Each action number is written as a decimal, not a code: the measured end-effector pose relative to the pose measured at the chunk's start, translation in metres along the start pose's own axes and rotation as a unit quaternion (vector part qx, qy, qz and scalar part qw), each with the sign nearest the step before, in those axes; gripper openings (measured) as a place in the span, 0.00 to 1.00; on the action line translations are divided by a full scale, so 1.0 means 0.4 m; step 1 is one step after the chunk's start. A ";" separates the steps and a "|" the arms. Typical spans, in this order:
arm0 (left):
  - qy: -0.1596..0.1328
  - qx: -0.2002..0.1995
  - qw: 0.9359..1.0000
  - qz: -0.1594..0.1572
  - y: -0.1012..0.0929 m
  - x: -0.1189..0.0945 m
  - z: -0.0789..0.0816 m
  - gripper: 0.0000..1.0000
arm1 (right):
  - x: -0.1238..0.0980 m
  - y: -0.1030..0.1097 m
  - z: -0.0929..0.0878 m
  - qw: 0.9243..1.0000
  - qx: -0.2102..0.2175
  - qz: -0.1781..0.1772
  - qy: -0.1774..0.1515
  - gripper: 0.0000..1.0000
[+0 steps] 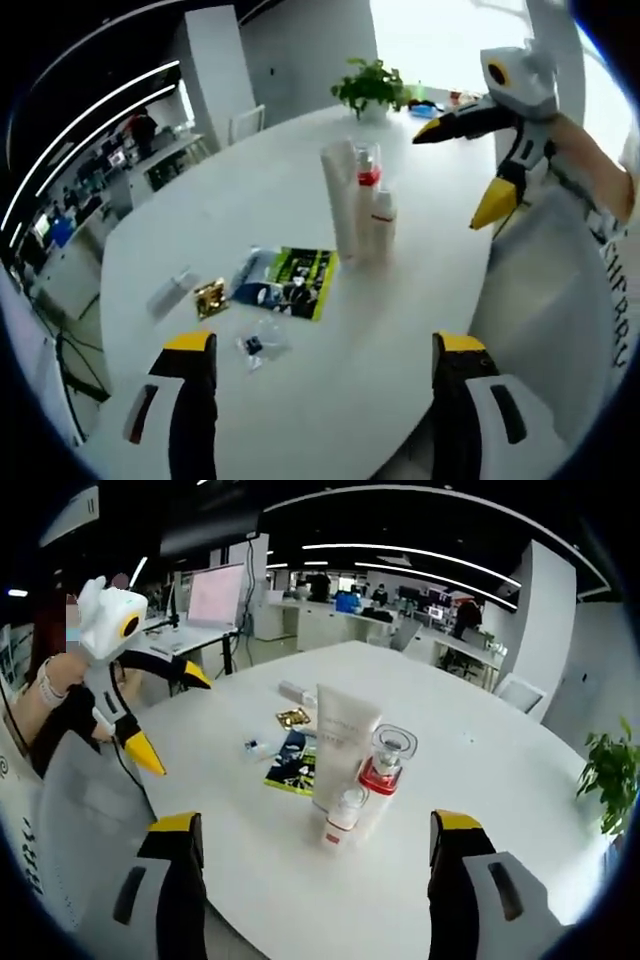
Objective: Arrange the skincare products in the storage area until every visible bottle or jar stands upright without overlapping.
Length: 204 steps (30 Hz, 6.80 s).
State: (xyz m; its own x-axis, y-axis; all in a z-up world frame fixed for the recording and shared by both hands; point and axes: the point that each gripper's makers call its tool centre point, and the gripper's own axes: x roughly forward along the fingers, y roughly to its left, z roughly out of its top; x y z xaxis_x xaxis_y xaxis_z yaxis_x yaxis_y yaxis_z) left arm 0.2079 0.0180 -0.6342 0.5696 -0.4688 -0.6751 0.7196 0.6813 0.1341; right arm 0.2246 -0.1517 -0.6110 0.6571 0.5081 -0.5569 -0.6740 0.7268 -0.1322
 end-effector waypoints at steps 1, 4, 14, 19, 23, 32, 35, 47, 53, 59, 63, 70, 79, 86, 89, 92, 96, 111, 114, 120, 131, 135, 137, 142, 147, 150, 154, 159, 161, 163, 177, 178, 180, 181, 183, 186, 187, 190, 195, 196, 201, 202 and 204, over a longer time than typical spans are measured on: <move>0.001 0.003 1.000 -0.002 -0.003 -0.003 -0.002 0.85 | -0.001 0.002 0.004 1.000 -0.002 0.001 -0.003 0.96; -0.003 -0.002 1.000 -0.004 -0.005 -0.009 -0.001 0.88 | -0.005 0.005 0.016 1.000 -0.001 0.005 -0.009 0.97; -0.027 -0.017 0.999 -0.003 0.010 -0.031 0.003 0.99 | -0.013 0.028 0.033 1.000 -0.009 0.020 -0.020 0.98; -0.024 -0.030 0.999 -0.012 0.000 -0.037 -0.011 0.99 | -0.015 0.044 0.036 0.999 -0.012 0.030 -0.024 0.99; -0.025 -0.031 0.999 -0.003 0.010 -0.043 -0.015 0.99 | -0.024 0.050 0.039 0.999 -0.016 0.032 -0.030 0.99; -0.027 -0.036 0.999 0.007 0.029 -0.035 -0.012 0.99 | -0.042 0.049 0.038 0.999 -0.012 0.031 -0.036 0.99; -0.027 -0.042 0.999 0.008 0.035 -0.031 -0.013 0.99 | -0.043 0.050 0.037 0.999 -0.013 0.032 -0.036 0.98; -0.015 -0.032 0.999 0.012 0.095 0.001 -0.007 0.99 | -0.035 0.034 0.047 0.999 -0.007 0.037 -0.040 0.90; -0.004 -0.025 1.000 0.016 0.128 0.024 -0.010 0.99 | -0.025 0.038 0.036 0.998 0.002 0.047 -0.036 0.83; 0.012 -0.006 1.000 0.018 0.164 0.053 -0.020 0.99 | -0.008 0.054 0.010 0.997 0.010 0.066 -0.033 0.75; 0.015 -0.001 1.000 0.019 0.191 0.072 -0.023 0.99 | -0.001 0.065 0.004 0.996 0.013 0.078 -0.032 0.70; 0.030 0.020 0.999 0.018 0.245 0.109 -0.033 0.99 | 0.010 0.083 -0.008 0.995 0.013 0.090 -0.026 0.65; 0.051 0.066 0.996 0.024 0.344 0.192 -0.045 0.96 | 0.021 0.097 -0.028 0.994 0.026 0.107 -0.009 0.60; 0.056 0.091 0.994 0.016 0.402 0.247 -0.041 0.91 | 0.025 0.101 -0.032 0.993 0.030 0.114 -0.004 0.57; 0.062 0.099 0.993 0.020 0.433 0.264 -0.042 0.89 | 0.025 0.105 -0.028 0.992 0.035 0.117 -0.005 0.56; 0.054 0.097 0.994 0.019 0.452 0.278 -0.033 0.85 | 0.026 0.104 -0.028 0.992 0.037 0.116 -0.006 0.53; 0.041 0.109 0.993 0.024 0.465 0.294 -0.016 0.80 | 0.027 0.098 -0.028 0.992 0.045 0.114 -0.007 0.49; 0.046 0.148 0.987 0.032 0.609 0.381 0.015 0.55 | 0.043 0.092 -0.036 0.992 0.052 0.115 0.004 0.44; 0.048 0.153 0.986 0.034 0.618 0.396 0.016 0.51 | 0.044 0.095 -0.040 0.991 0.055 0.119 0.007 0.43; 0.067 0.162 0.984 0.026 0.639 0.432 0.001 0.45 | 0.052 0.107 -0.050 0.990 0.059 0.128 0.017 0.42; 0.105 0.161 0.981 0.003 0.688 0.474 -0.031 0.38 | 0.056 0.109 -0.064 0.989 0.073 0.126 0.029 0.40; 0.117 0.155 0.981 -0.004 0.703 0.499 -0.050 0.35 | 0.067 0.110 -0.069 0.989 0.073 0.126 0.033 0.40; 0.121 0.153 0.981 -0.011 0.698 0.506 -0.060 0.35 | 0.072 0.110 -0.073 0.989 0.074 0.127 0.035 0.40; 0.123 0.141 0.982 -0.020 0.705 0.520 -0.071 0.31 | 0.078 0.109 -0.080 0.988 0.080 0.126 0.038 0.39; 0.124 0.105 0.985 -0.053 0.698 0.524 -0.080 0.25 | 0.088 0.116 -0.084 0.987 0.082 0.129 0.042 0.39; 0.125 0.070 0.987 -0.067 0.691 0.521 -0.089 0.21 | 0.090 0.118 -0.081 0.987 0.083 0.130 0.042 0.38; 0.123 0.051 0.989 -0.070 0.690 0.523 -0.095 0.20 | 0.093 0.120 -0.082 0.987 0.083 0.130 0.042 0.37; 0.123 0.027 0.990 -0.064 0.686 0.520 -0.098 0.20 | 0.095 0.123 -0.086 0.987 0.082 0.132 0.045 0.36; 0.124 0.025 0.990 -0.063 0.685 0.521 -0.097 0.20 | 0.096 0.126 -0.084 0.987 0.080 0.134 0.045 0.36; 0.125 0.012 0.990 -0.058 0.688 0.521 -0.099 0.20 | 0.097 0.128 -0.082 0.986 0.079 0.137 0.043 0.37; 0.115 0.032 0.992 -0.026 0.669 0.503 -0.078 0.19 | 0.089 0.123 -0.084 0.986 0.089 0.135 0.033 0.35; 0.114 0.031 0.993 -0.026 0.661 0.496 -0.075 0.19 | 0.087 0.123 -0.085 0.987 0.089 0.134 0.032 0.35; 0.112 0.035 0.993 -0.025 0.658 0.490 -0.066 0.19 | 0.085 0.123 -0.087 0.987 0.088 0.134 0.030 0.35; 0.108 0.034 0.993 -0.021 0.655 0.483 -0.060 0.19 | 0.084 0.125 -0.088 0.987 0.088 0.135 0.030 0.36; 0.099 0.033 0.994 -0.019 0.645 0.472 -0.046 0.19 | 0.084 0.127 -0.089 0.986 0.086 0.138 0.028 0.37; 0.089 0.034 0.995 -0.020 0.617 0.455 -0.032 0.19 | 0.081 0.133 -0.091 0.986 0.083 0.145 0.027 0.37; 0.088 0.035 0.995 -0.020 0.610 0.451 -0.030 0.19 | 0.082 0.133 -0.092 0.985 0.085 0.146 0.025 0.37; 0.083 0.041 0.996 -0.018 0.597 0.439 -0.020 0.19 | 0.078 0.133 -0.090 0.985 0.090 0.149 0.019 0.35; 0.067 0.042 0.997 -0.013 0.557 0.407 -0.008 0.19 | 0.074 0.134 -0.095 0.985 0.089 0.147 0.016 0.33; 0.065 0.046 0.997 -0.014 0.554 0.406 -0.007 0.19 | 0.073 0.135 -0.096 0.985 0.088 0.147 0.015 0.32; 0.055 0.051 0.997 -0.014 0.505 0.368 -0.006 0.19 | 0.068 0.143 -0.096 0.985 0.090 0.150 0.011 0.30; 0.052 0.052 0.997 -0.014 0.498 0.362 -0.006 0.19 | 0.068 0.143 -0.096 0.985 0.089 0.149 0.010 0.29; 0.045 0.057 0.997 -0.013 0.481 0.342 -0.001 0.19 | 0.064 0.146 -0.093 0.984 0.090 0.152 0.008 0.28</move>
State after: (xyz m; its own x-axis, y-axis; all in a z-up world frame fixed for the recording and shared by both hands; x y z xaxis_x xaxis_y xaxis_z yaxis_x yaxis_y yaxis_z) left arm 0.4240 0.0851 -0.7011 0.5165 -0.4298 -0.7406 0.7770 0.5988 0.1944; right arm 0.1896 -0.1134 -0.6635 0.4285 0.7085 -0.5607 -0.7670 0.6133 0.1888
